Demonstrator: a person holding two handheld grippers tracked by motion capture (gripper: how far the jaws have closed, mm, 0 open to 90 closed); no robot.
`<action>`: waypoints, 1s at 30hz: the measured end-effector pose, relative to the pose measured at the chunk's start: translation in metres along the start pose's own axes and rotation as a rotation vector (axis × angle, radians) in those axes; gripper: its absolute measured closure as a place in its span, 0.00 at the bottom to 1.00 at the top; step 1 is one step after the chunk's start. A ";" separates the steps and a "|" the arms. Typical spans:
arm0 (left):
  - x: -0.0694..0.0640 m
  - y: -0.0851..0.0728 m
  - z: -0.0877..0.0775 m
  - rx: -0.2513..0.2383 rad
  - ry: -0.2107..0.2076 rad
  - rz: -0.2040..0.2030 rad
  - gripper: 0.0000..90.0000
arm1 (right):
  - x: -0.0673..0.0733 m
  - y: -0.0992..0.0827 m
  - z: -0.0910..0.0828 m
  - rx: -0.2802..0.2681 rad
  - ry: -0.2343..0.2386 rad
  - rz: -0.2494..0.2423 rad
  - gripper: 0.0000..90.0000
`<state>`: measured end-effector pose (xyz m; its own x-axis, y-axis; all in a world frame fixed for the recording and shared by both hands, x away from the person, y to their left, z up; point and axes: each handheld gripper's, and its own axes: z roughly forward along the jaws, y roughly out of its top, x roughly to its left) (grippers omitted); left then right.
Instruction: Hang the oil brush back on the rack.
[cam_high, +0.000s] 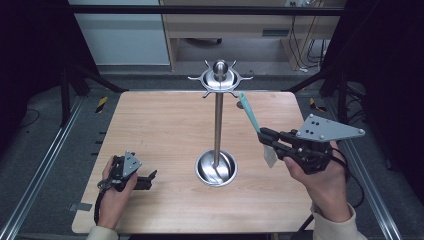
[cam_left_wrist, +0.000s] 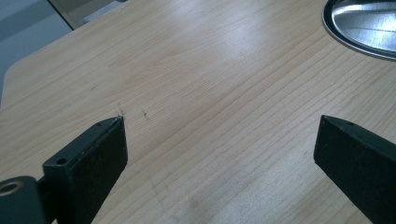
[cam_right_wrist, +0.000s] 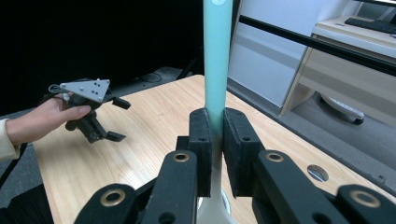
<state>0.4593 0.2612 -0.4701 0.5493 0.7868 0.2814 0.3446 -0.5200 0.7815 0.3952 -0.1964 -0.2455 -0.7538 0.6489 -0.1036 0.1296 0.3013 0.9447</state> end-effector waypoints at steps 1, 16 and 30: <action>0.000 0.000 0.000 -0.001 0.000 0.000 0.03 | 0.000 0.000 0.001 0.000 0.000 0.001 0.92; 0.000 0.000 0.000 -0.001 -0.001 0.000 0.03 | 0.005 -0.002 0.016 0.021 -0.027 0.013 0.92; 0.000 0.000 0.000 -0.001 -0.001 0.000 0.03 | 0.017 -0.017 0.050 -0.052 -0.123 0.044 0.93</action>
<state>0.4593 0.2609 -0.4702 0.5499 0.7865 0.2813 0.3434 -0.5198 0.7822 0.4125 -0.1558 -0.2786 -0.6632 0.7423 -0.0956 0.1250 0.2358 0.9637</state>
